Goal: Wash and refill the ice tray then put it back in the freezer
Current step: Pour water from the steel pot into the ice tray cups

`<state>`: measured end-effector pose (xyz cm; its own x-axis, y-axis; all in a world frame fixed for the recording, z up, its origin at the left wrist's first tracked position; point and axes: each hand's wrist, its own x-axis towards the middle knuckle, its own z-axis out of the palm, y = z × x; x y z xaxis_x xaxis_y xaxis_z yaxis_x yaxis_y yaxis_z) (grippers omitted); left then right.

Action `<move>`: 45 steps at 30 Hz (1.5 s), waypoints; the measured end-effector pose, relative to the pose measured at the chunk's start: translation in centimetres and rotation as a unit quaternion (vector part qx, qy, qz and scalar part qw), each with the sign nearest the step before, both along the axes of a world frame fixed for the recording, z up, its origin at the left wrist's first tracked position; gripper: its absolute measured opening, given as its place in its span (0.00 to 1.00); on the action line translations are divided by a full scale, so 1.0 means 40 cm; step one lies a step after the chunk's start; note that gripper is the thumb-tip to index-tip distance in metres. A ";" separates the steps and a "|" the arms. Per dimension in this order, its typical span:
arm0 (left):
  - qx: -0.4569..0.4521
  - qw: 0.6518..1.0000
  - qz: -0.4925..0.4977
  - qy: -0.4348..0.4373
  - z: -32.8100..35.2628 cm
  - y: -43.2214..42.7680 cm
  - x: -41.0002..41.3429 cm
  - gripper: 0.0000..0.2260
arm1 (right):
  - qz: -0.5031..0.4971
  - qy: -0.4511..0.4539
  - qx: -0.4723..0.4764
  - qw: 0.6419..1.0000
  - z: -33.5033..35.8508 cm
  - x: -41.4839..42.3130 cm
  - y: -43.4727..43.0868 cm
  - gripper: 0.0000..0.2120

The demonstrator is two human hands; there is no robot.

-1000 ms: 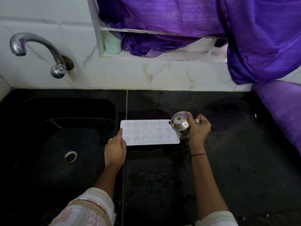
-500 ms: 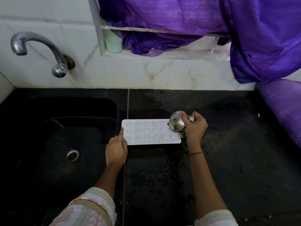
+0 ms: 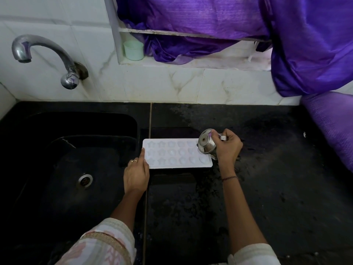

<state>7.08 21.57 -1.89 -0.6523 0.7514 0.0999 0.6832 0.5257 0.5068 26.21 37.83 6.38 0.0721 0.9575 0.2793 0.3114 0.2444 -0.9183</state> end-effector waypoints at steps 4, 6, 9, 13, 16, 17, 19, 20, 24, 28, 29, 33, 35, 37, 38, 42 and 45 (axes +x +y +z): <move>-0.001 1.000 -0.002 0.000 -0.002 -0.001 0.001 0.21 | -0.003 0.032 -0.015 0.999 0.014 0.000 -0.004 0.25; -0.001 1.000 -0.003 0.000 -0.003 -0.001 -0.001 0.21 | -0.013 0.058 -0.034 0.998 0.020 0.001 -0.004 0.26; 0.000 1.000 -0.004 0.003 -0.005 -0.001 -0.003 0.21 | -0.026 0.134 -0.080 0.987 0.022 0.005 -0.001 0.25; 0.000 1.000 -0.001 -0.002 -0.004 0.000 -0.002 0.21 | -0.035 0.176 -0.109 0.978 0.020 0.001 0.006 0.25; 0.003 1.000 0.000 -0.002 -0.002 0.000 -0.001 0.21 | -0.019 0.174 -0.105 0.979 0.024 -0.013 0.008 0.24; 0.004 1.000 0.000 -0.001 -0.003 0.000 0.000 0.21 | -0.012 0.168 -0.101 0.980 0.025 -0.019 0.008 0.24; 0.005 1.000 0.001 0.001 -0.004 0.000 -0.001 0.21 | 0.002 0.150 -0.093 0.984 0.027 -0.029 0.005 0.24; 0.004 1.000 0.002 0.003 -0.004 0.000 -0.001 0.21 | 0.007 0.137 -0.088 0.987 0.027 -0.034 0.003 0.25; 0.004 1.000 0.002 0.003 -0.005 0.000 -0.001 0.21 | 0.026 0.102 -0.074 0.992 0.024 -0.053 0.000 0.26; 0.006 1.000 0.002 0.006 -0.002 0.000 0.001 0.21 | 0.040 0.074 -0.060 0.995 0.026 -0.065 -0.004 0.26; 0.006 1.000 0.002 0.006 -0.001 -0.001 0.001 0.21 | 0.041 0.062 -0.059 0.995 0.028 -0.067 -0.005 0.26; 0.008 1.000 0.004 0.000 0.004 0.000 0.003 0.21 | 0.049 0.022 -0.042 0.998 0.035 -0.069 -0.008 0.25; 0.005 1.000 0.005 -0.001 0.007 0.001 0.004 0.21 | 0.052 0.008 -0.038 0.998 0.036 -0.072 -0.009 0.25; 0.005 1.000 0.006 -0.001 0.008 0.000 0.004 0.21 | 0.057 -0.008 -0.031 0.998 0.034 -0.073 -0.009 0.24; 0.005 1.000 0.007 -0.001 0.008 -0.001 0.004 0.21 | 0.059 -0.013 -0.026 0.998 0.033 -0.073 -0.009 0.24; -0.001 1.000 0.006 -0.003 0.009 0.000 0.004 0.21 | 0.063 -0.028 -0.003 0.998 0.028 -0.073 -0.006 0.26; -0.002 1.000 0.006 -0.003 0.011 0.001 0.004 0.21 | 0.062 -0.034 0.004 0.998 0.020 -0.073 -0.002 0.26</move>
